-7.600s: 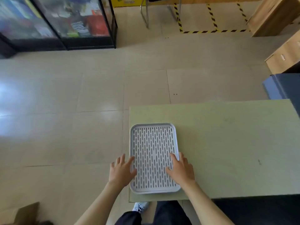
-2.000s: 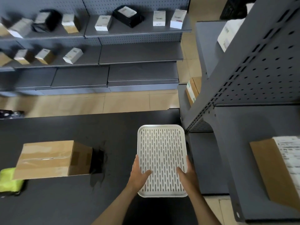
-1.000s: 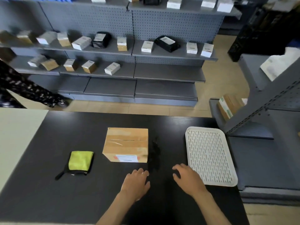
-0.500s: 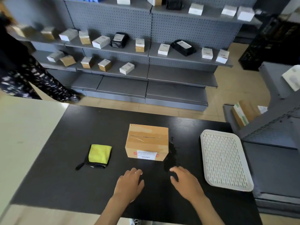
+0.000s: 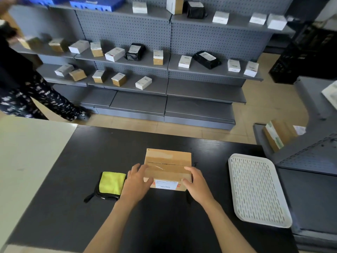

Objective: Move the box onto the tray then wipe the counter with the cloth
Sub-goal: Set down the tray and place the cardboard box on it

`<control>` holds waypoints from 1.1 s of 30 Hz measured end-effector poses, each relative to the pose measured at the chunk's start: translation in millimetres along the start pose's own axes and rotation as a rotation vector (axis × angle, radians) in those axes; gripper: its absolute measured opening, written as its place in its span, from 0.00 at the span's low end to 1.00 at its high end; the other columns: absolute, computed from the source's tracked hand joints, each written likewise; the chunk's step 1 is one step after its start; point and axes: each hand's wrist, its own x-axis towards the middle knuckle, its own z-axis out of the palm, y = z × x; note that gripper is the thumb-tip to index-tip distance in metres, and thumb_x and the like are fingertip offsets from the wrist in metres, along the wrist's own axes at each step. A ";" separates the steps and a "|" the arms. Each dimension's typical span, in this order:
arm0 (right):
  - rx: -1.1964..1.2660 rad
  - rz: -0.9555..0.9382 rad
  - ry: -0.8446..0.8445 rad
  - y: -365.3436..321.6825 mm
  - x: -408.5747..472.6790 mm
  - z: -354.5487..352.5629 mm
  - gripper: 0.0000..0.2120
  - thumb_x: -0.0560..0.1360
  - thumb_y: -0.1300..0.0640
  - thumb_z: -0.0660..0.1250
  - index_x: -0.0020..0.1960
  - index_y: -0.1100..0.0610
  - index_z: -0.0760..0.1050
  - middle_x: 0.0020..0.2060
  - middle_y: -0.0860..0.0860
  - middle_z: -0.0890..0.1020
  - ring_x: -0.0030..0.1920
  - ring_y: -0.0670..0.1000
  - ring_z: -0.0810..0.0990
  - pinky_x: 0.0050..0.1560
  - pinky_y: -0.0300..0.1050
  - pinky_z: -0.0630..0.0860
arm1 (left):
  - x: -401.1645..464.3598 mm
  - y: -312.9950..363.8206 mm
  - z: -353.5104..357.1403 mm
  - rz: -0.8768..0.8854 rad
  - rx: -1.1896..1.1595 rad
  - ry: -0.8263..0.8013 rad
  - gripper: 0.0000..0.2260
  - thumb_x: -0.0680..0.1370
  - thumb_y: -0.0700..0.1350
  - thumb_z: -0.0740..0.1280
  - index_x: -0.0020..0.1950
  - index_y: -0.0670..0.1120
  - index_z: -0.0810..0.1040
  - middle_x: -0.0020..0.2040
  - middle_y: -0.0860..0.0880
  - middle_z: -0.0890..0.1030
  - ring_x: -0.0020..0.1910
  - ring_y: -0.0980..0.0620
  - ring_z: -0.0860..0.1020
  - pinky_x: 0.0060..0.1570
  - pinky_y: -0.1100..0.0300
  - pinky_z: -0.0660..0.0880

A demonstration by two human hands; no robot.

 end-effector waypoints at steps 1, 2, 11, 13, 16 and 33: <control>0.034 0.020 -0.002 -1.8 1.7 3.6 0.25 0.81 0.55 0.66 0.77 0.48 0.67 0.76 0.47 0.66 0.70 0.44 0.70 0.70 0.43 0.70 | 4.5 -0.9 2.4 -0.005 -0.055 -0.036 0.20 0.77 0.50 0.69 0.69 0.52 0.73 0.71 0.46 0.70 0.67 0.41 0.70 0.65 0.48 0.71; 0.069 0.041 0.002 -3.1 2.7 7.2 0.26 0.81 0.56 0.66 0.78 0.49 0.67 0.76 0.47 0.66 0.70 0.44 0.69 0.68 0.41 0.69 | 7.7 -1.1 4.7 -0.004 -0.133 -0.069 0.20 0.77 0.49 0.69 0.69 0.53 0.73 0.70 0.47 0.71 0.68 0.43 0.70 0.65 0.51 0.70; 0.296 0.075 0.090 -19.6 -6.1 19.3 0.24 0.81 0.59 0.69 0.76 0.51 0.70 0.77 0.48 0.67 0.76 0.50 0.68 0.78 0.53 0.67 | 9.6 12.0 5.7 -0.129 -0.450 0.002 0.27 0.73 0.48 0.74 0.70 0.56 0.71 0.69 0.50 0.71 0.67 0.47 0.70 0.70 0.50 0.68; 0.327 0.047 0.118 -26.1 -7.2 16.0 0.25 0.81 0.59 0.69 0.76 0.51 0.70 0.77 0.47 0.67 0.77 0.49 0.66 0.79 0.53 0.65 | 8.1 20.7 -1.0 -0.098 -0.454 0.061 0.27 0.72 0.48 0.74 0.70 0.56 0.72 0.68 0.49 0.72 0.67 0.47 0.70 0.70 0.49 0.68; 0.389 0.001 0.167 -30.9 -6.7 1.4 0.25 0.80 0.59 0.70 0.75 0.48 0.71 0.76 0.44 0.68 0.75 0.44 0.67 0.76 0.45 0.66 | 9.1 40.9 -8.6 -0.052 -0.461 0.138 0.27 0.72 0.49 0.75 0.70 0.56 0.73 0.68 0.51 0.72 0.67 0.47 0.69 0.66 0.54 0.66; 0.433 -0.021 0.535 116.7 -13.3 -221.1 0.21 0.81 0.60 0.69 0.71 0.45 0.74 0.70 0.43 0.74 0.70 0.44 0.72 0.59 0.32 0.70 | 24.8 276.6 103.0 0.221 -0.478 -0.109 0.27 0.75 0.51 0.72 0.72 0.61 0.68 0.69 0.55 0.69 0.69 0.54 0.67 0.65 0.57 0.67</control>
